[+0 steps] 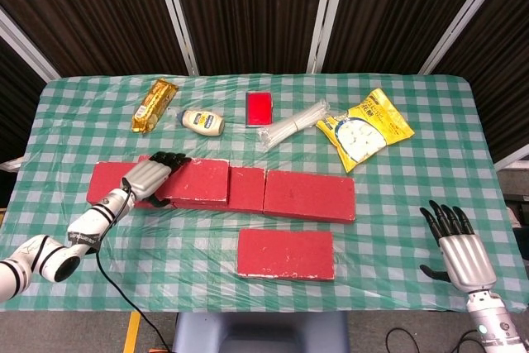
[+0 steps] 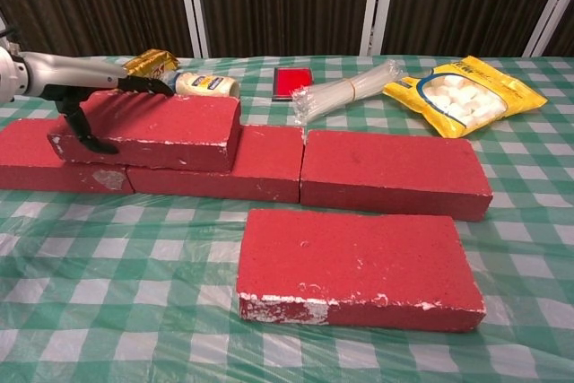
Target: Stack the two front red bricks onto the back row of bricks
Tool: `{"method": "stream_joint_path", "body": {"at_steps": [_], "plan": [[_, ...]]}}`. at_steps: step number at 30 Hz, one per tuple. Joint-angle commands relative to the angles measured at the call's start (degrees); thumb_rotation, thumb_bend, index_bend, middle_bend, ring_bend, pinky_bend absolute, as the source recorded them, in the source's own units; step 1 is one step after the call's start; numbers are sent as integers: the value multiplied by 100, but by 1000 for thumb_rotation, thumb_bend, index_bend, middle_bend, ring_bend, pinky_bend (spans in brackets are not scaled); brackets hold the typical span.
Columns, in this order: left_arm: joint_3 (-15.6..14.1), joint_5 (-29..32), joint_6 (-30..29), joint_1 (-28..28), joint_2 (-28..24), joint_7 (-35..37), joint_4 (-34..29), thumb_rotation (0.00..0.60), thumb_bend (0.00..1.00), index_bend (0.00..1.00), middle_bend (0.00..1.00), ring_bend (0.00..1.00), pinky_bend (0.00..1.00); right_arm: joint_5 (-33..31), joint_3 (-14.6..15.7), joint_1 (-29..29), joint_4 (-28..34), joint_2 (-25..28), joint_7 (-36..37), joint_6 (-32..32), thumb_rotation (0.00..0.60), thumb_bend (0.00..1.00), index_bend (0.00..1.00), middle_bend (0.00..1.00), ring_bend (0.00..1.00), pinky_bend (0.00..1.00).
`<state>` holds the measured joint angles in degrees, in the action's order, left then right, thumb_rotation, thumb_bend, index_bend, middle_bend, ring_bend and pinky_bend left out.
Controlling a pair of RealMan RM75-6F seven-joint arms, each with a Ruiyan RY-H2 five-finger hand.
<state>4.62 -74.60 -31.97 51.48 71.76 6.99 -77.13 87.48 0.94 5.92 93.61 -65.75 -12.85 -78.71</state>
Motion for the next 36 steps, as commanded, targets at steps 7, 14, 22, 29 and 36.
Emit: {"method": "stream_joint_path", "body": {"at_steps": [7,14,22,29,36], "plan": [[-2,111,64,18,-40,-19,-46,600,334,0,0,0,38,0,5,-1,7,-4,-21,4,600,128,0,0,0,0],[-17,220,96,19,-77,-107,-90,600,324,0,0,0,39,-7,-6,-9,4,-9,-20,-17,600,128,0,0,0,0],[-25,410,84,24,-107,-312,-155,600,305,0,0,0,39,-9,-8,-16,3,-5,-28,-29,600,128,0,0,0,0],[-61,543,129,43,-160,-481,-242,600,280,0,0,0,37,15,-12,-28,3,5,19,-69,600,128,0,0,0,0],[-41,602,-12,9,-172,-585,-336,600,268,0,0,0,35,30,-10,-36,-2,1,28,-88,600,128,0,0,0,0]]}}
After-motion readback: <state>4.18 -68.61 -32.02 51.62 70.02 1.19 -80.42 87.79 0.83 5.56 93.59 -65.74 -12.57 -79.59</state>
